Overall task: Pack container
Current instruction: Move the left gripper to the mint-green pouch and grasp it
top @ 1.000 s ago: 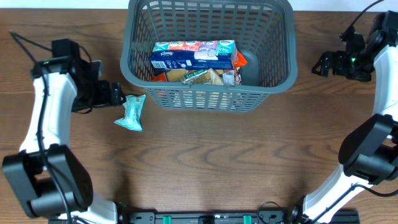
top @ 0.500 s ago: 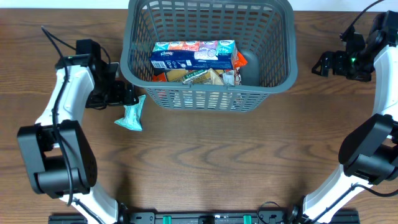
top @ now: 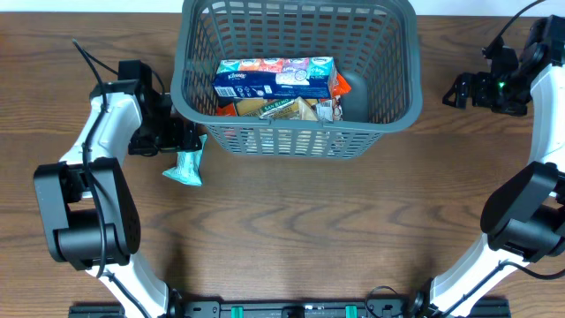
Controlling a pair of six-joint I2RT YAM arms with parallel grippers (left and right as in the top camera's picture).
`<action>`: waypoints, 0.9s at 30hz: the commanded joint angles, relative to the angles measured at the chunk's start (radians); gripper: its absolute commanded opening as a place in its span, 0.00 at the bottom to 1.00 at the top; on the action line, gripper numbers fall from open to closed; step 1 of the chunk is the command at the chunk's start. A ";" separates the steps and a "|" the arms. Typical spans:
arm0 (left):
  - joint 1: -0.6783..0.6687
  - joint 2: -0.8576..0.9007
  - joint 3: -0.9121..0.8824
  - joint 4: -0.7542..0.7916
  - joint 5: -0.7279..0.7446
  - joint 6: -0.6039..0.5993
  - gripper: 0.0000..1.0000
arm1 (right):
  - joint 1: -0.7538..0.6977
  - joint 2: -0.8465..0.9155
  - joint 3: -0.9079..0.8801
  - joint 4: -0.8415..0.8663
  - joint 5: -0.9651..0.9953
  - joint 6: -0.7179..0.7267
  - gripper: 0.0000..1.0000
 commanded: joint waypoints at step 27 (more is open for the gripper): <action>-0.002 0.018 -0.177 0.072 0.013 -0.006 0.26 | 0.008 0.005 -0.001 -0.004 -0.008 -0.010 0.99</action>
